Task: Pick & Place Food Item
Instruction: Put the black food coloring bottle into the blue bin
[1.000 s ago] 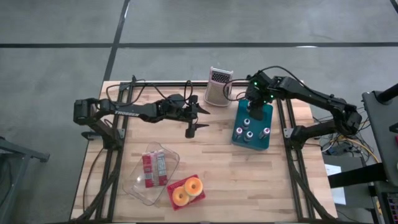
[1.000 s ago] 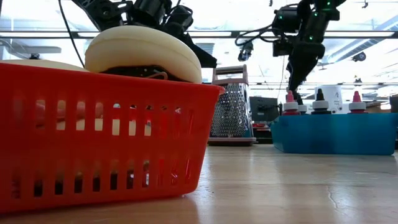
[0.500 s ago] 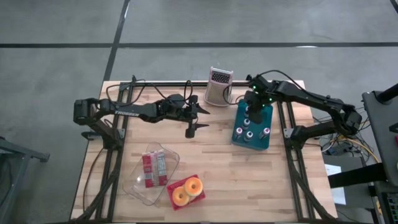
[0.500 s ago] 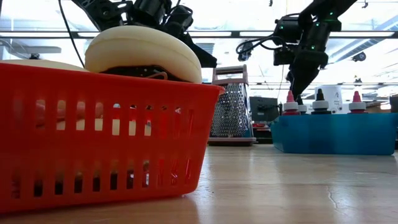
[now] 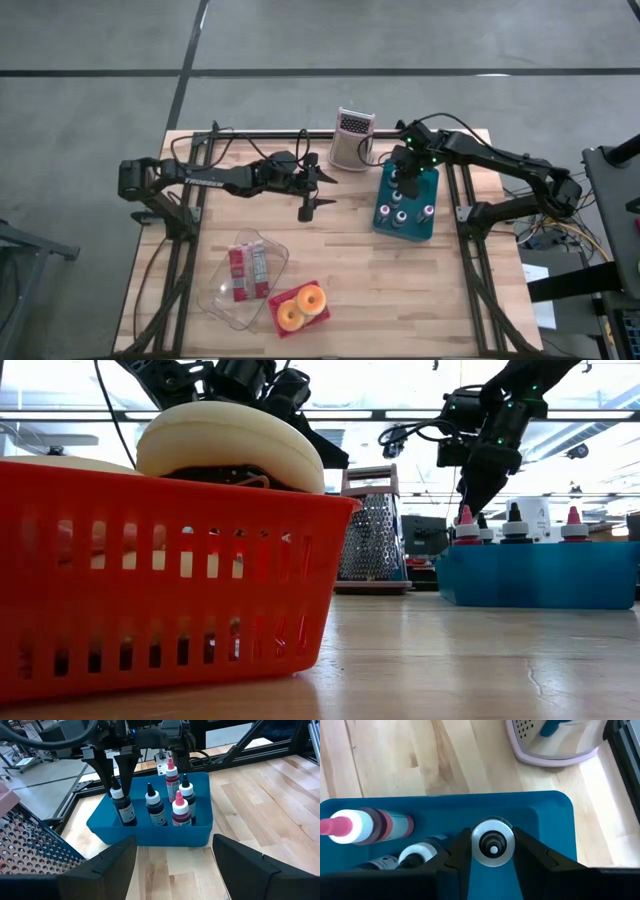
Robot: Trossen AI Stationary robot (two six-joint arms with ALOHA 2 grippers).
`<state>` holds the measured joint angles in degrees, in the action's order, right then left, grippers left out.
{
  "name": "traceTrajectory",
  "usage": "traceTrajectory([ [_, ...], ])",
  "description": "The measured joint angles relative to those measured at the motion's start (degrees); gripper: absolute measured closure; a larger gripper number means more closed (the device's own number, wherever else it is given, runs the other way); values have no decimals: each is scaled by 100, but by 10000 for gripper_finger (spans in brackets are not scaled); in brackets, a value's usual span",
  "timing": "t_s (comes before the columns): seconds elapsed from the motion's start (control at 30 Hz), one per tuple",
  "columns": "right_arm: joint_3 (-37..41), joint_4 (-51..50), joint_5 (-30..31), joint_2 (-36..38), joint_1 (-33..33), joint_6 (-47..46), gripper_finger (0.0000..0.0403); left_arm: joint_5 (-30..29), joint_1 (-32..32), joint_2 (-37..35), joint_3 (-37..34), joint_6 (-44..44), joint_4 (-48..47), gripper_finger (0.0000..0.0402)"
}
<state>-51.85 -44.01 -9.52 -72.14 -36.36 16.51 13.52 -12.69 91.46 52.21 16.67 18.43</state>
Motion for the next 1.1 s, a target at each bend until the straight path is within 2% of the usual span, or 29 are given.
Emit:
traceTrajectory([
  [0.3, 422, 375, 3, -4, -213, -24, 299, -1, 0, 1, 0, 1, -2, 140],
  [1.1, 653, 520, -125, -46, -216, 4, 299, -15, -4, 2, 0, 20, 22, 140],
])
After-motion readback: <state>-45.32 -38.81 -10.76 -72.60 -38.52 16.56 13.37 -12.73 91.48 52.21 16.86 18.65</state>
